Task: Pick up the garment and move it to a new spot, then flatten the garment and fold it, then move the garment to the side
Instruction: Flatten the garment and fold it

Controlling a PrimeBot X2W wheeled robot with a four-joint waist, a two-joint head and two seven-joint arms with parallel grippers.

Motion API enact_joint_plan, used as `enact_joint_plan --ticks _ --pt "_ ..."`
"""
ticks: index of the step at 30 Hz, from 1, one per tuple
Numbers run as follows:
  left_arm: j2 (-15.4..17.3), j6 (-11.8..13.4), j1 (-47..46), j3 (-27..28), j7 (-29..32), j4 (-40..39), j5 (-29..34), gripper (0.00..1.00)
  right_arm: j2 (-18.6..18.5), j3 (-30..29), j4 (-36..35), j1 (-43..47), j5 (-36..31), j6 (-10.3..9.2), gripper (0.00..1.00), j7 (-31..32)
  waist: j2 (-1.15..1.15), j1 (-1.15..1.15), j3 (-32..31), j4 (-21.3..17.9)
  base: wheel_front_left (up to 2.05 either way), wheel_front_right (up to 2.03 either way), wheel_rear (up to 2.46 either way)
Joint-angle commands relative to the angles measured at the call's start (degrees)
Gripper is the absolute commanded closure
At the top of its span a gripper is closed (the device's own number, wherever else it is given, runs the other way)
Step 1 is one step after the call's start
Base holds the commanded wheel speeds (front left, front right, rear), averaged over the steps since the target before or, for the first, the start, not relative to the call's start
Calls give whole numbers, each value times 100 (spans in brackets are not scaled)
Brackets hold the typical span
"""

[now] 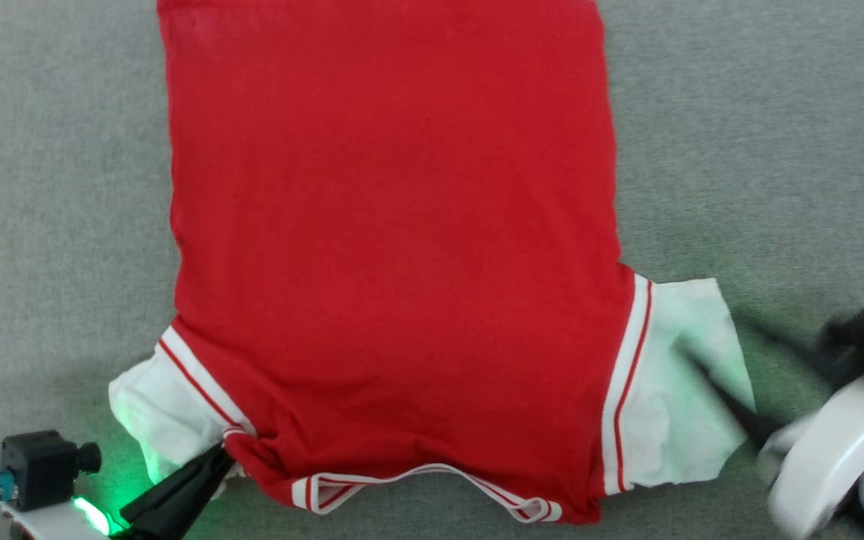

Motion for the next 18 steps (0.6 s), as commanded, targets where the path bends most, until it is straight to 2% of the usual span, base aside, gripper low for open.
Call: enact_joint_plan --ticks 1,5,12,18 --pt "-33 13 -23 11 4 -35 54 100 67 -223 8 -257 9 -11 0 104 0 0 130 123 0 0 0" --pt "-77 12 -247 -2 4 -190 235 100 364 -822 472 -1486 -309 -10 0 736 0 0 417 343 0 0 0" --pt "-247 12 -807 -342 9 -286 462 100 1076 -1149 2162 -3974 -1224 -10 0 1873 0 0 947 793 0 0 0" --pt "-360 20 -1247 -731 26 -174 442 100 1554 -1421 3343 -5345 -2066 -10 0 2737 0 0 1237 1086 0 0 0"
